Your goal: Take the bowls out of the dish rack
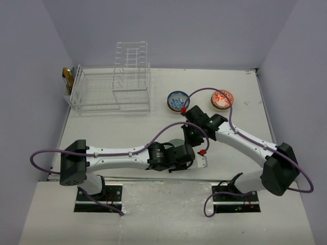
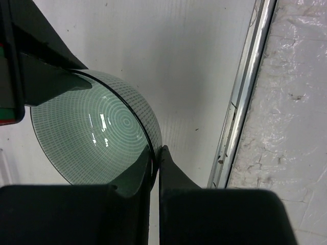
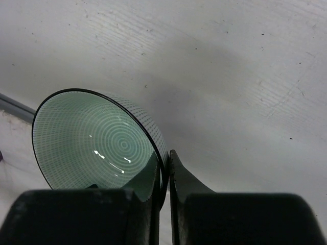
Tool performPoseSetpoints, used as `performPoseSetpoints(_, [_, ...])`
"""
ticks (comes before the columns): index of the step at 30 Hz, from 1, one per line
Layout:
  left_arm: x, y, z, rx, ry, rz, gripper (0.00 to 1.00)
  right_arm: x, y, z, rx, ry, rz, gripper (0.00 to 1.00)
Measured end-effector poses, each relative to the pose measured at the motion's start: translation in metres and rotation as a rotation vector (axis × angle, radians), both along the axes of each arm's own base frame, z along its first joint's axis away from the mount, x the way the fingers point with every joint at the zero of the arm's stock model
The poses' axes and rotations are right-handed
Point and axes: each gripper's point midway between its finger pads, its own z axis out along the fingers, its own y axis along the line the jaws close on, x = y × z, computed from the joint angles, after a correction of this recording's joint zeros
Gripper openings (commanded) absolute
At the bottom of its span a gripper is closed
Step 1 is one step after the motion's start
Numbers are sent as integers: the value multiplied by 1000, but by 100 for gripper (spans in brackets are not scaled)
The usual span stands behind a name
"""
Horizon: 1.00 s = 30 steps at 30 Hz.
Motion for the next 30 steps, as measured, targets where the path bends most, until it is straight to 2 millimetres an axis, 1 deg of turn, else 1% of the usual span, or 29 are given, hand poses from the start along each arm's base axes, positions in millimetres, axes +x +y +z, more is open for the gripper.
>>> performPoseSetpoints(3, [2,1,-3,27,-12,1,0,0,0,-5,-21,2,3,0])
performPoseSetpoints(4, [3,1,-4,32,-18,5,5,1,0,-6,-25,-2,2,0])
performPoseSetpoints(5, [4,2,-4,37,-27,9,20,3,0,-6,-26,-8,-1,0])
performPoseSetpoints(6, [7,3,-4,39,-40,17,62,4,0,-5,-27,-14,-4,0])
performPoseSetpoints(7, [12,4,-2,40,-70,35,93,5,-1,-6,-31,-16,-16,0])
performPoseSetpoints(8, [18,4,2,31,-97,63,100,7,-2,-6,-36,-20,-26,0])
performPoseSetpoints(10, [28,4,10,0,-149,117,100,11,-6,-5,-42,-26,-51,0])
performPoseSetpoints(12, [35,8,21,-42,-184,165,100,21,-11,-2,-37,-38,-89,0])
performPoseSetpoints(15, [40,20,46,-153,-219,232,100,50,-26,7,-10,-72,-187,0])
performPoseSetpoints(19, [45,52,98,-378,-259,393,100,100,-53,26,20,-131,-335,0])
performPoseSetpoints(21, [50,74,125,-489,-278,508,100,123,-60,38,35,-165,-378,0])
performPoseSetpoints(23, [58,97,147,-583,-302,645,100,143,-60,49,50,-196,-397,0])
performPoseSetpoints(25, [63,122,155,-626,-317,764,100,163,-58,60,61,-224,-408,0])
performPoseSetpoints(27, [65,139,156,-645,-327,830,100,184,-54,69,69,-250,-415,0])
performPoseSetpoints(30, [62,162,146,-634,-329,874,100,220,-46,77,76,-292,-424,0])
